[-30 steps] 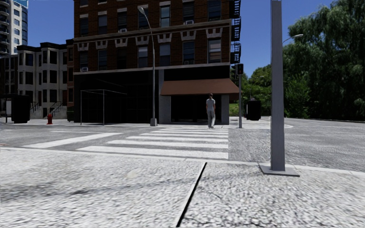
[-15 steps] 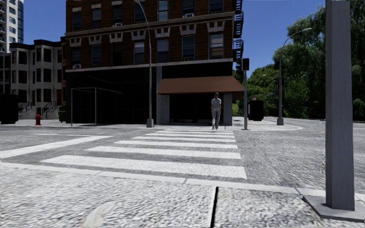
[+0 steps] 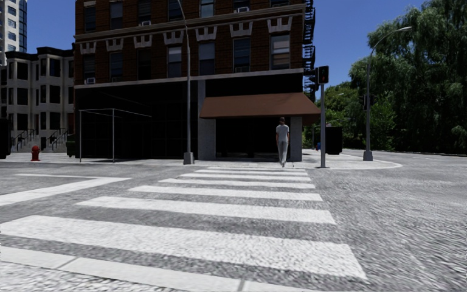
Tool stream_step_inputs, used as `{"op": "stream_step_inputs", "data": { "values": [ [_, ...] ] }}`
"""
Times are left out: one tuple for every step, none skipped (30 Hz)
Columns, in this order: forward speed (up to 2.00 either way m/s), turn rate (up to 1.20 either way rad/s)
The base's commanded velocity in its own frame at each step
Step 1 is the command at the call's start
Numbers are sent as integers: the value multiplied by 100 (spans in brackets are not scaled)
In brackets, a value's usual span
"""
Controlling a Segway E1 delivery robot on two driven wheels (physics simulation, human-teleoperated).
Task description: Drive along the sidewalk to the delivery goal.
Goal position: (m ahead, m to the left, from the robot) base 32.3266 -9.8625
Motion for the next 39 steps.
{"op": "stream_step_inputs", "data": {
  "values": [
    [155,0],
    [155,0],
    [155,0],
    [155,0],
    [155,0],
    [155,0],
    [155,0],
    [157,0],
    [157,0],
    [159,0],
    [160,0],
    [160,0],
    [160,0],
    [160,0],
    [160,0],
    [160,0],
    [160,0],
    [160,0],
    [160,0],
    [160,0],
    [156,0],
    [155,0],
    [154,0],
    [154,0],
    [154,0],
    [154,0],
    [154,0],
    [154,0],
    [154,0],
    [154,0],
    [154,0],
    [154,0],
    [154,0],
    [154,0],
    [154,0],
    [154,0],
    [154,0],
    [154,0],
    [154,0]
  ]
}}
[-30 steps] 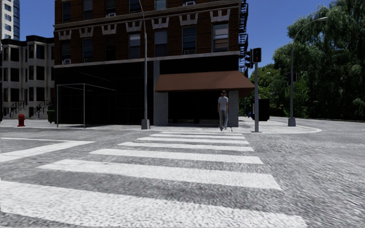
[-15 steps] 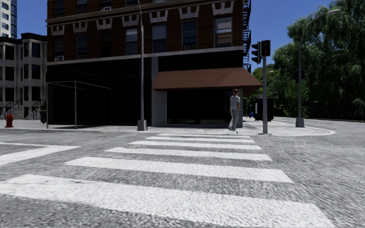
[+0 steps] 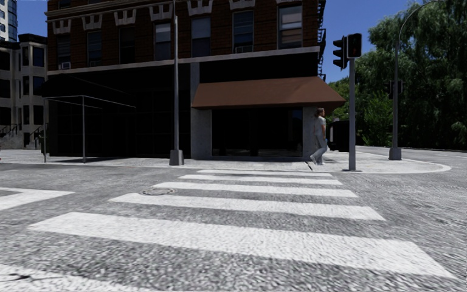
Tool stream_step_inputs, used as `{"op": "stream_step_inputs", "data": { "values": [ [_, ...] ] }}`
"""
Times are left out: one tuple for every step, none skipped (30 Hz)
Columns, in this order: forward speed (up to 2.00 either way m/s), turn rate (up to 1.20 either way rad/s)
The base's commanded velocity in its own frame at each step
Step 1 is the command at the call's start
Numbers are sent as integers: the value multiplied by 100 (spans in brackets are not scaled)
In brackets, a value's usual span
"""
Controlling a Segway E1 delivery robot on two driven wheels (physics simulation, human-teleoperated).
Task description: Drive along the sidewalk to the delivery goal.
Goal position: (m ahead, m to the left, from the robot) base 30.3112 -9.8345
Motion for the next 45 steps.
{"op": "stream_step_inputs", "data": {
  "values": [
    [154,0],
    [154,0],
    [154,0],
    [154,0],
    [154,0],
    [154,0],
    [154,0],
    [154,0],
    [154,0],
    [154,0],
    [154,0],
    [154,0],
    [154,0],
    [154,0],
    [154,-4],
    [154,-12],
    [154,-12],
    [154,-19],
    [154,-21],
    [154,-21],
    [154,-21],
    [154,-22],
    [154,-22],
    [154,-22],
    [154,-22],
    [154,-22],
    [154,-22],
    [154,-22],
    [154,-22],
    [154,-24],
    [154,-24],
    [154,-24],
    [154,-25],
    [154,-25],
    [154,-25],
    [154,-25],
    [154,-25],
    [154,-25],
    [154,-25],
    [154,-26],
    [154,-27],
    [154,-28],
    [154,-28],
    [154,-29],
    [154,-30]
  ]
}}
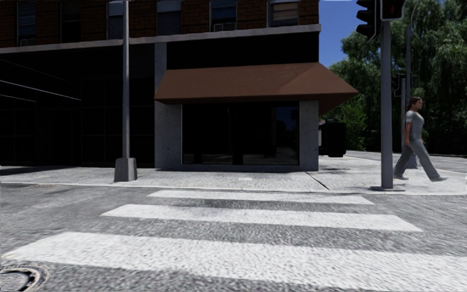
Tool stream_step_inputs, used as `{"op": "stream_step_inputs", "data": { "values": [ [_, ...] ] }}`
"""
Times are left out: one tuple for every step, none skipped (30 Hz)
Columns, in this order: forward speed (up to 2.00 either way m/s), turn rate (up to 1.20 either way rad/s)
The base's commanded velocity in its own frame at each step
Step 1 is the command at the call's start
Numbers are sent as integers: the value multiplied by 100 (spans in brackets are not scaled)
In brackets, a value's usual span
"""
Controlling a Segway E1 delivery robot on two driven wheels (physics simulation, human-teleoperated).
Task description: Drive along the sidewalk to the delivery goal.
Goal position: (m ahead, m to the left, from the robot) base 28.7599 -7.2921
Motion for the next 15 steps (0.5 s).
{"op": "stream_step_inputs", "data": {
  "values": [
    [154,-30],
    [154,-30],
    [154,-30],
    [154,-30],
    [154,-30],
    [154,-30],
    [154,-30],
    [154,-30],
    [154,-30],
    [154,-30],
    [154,-30],
    [154,-30],
    [154,-30],
    [154,-30],
    [154,-30]
  ]
}}
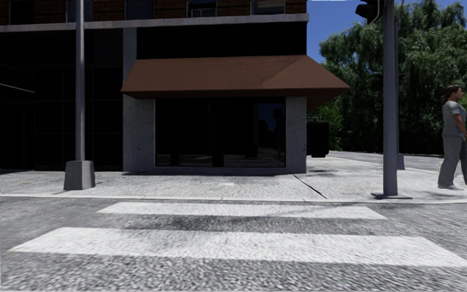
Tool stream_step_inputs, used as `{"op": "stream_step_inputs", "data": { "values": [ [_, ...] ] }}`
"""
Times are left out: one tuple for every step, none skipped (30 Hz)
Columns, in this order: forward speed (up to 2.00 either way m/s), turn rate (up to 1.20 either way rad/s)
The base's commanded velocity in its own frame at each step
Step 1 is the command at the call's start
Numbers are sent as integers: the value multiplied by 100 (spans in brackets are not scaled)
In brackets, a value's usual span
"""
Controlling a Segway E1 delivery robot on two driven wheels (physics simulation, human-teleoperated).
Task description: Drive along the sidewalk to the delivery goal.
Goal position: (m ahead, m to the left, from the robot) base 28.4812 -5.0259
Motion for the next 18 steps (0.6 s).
{"op": "stream_step_inputs", "data": {
  "values": [
    [154,-30],
    [154,-30],
    [154,-30],
    [154,-30],
    [154,-30],
    [154,-30],
    [154,-30],
    [154,-30],
    [154,-30],
    [154,-30],
    [154,-30],
    [154,-30],
    [154,-30],
    [154,-30],
    [154,-30],
    [154,-31],
    [154,-31],
    [154,-31]
  ]
}}
